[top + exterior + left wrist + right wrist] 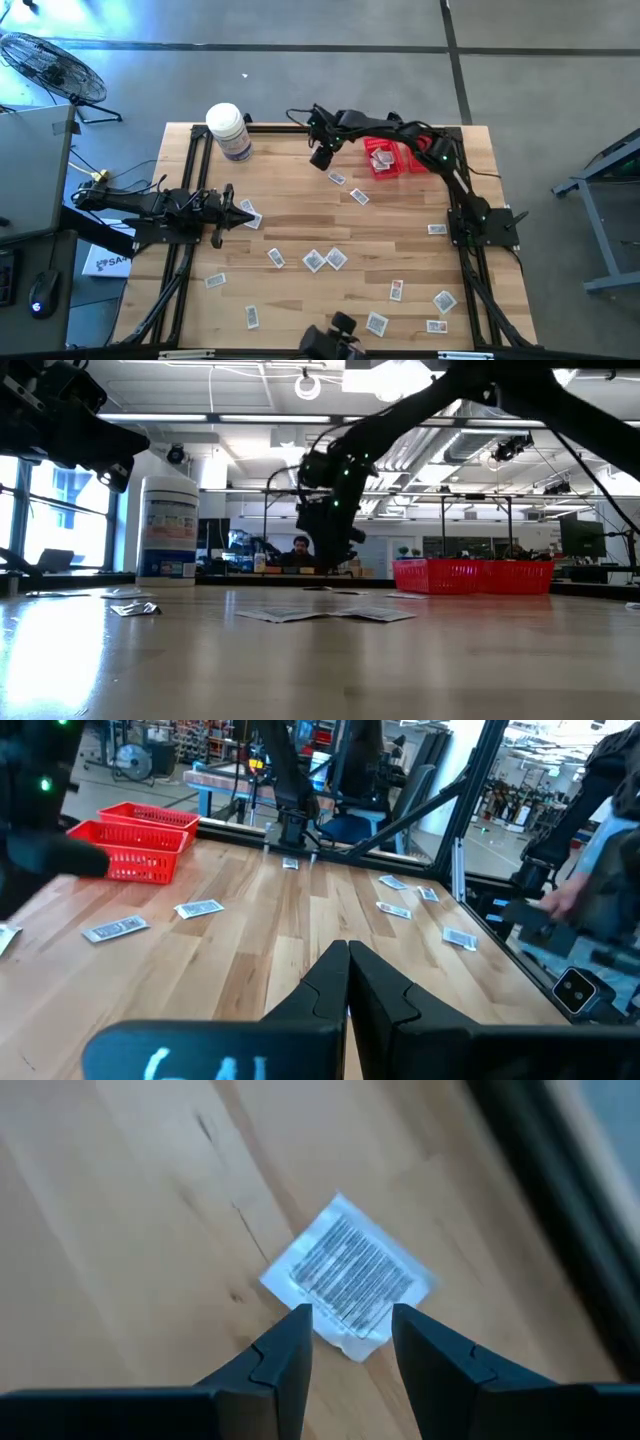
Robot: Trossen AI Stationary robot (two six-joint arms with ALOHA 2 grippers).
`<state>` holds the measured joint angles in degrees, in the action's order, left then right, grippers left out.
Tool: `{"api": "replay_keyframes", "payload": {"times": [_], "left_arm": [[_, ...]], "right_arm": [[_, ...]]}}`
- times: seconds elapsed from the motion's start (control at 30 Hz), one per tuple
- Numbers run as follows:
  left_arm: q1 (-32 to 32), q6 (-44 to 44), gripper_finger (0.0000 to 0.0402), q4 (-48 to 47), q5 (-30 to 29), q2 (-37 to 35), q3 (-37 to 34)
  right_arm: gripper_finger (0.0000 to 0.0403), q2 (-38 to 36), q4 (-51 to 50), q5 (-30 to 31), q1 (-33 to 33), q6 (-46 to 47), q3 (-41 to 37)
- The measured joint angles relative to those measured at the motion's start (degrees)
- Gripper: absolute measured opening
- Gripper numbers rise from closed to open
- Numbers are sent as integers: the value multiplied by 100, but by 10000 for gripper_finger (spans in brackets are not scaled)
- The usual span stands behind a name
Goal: Pick & Place First Aid Supplies
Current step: Put the towelette pack into the left red bin
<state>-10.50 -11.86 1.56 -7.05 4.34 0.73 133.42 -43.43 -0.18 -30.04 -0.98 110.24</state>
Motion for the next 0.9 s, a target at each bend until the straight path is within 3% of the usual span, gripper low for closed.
{"api": "replay_keyframes", "payload": {"times": [0.17, 0.5, 0.63, 0.9], "left_arm": [[0, 0, 1, 0, 0, -2, 0], [0, 0, 1, 0, -2, -2, 0], [0, 0, 1, -1, 0, -1, 0], [0, 0, 1, 0, -1, -1, 0]], "right_arm": [[134, 155, -227, -174, -33, -492, -18], [134, 149, -856, 79, 158, -1117, -18], [134, 125, -917, 505, 374, -1162, 79], [134, 107, -472, 1536, 779, 1488, 229]]}}
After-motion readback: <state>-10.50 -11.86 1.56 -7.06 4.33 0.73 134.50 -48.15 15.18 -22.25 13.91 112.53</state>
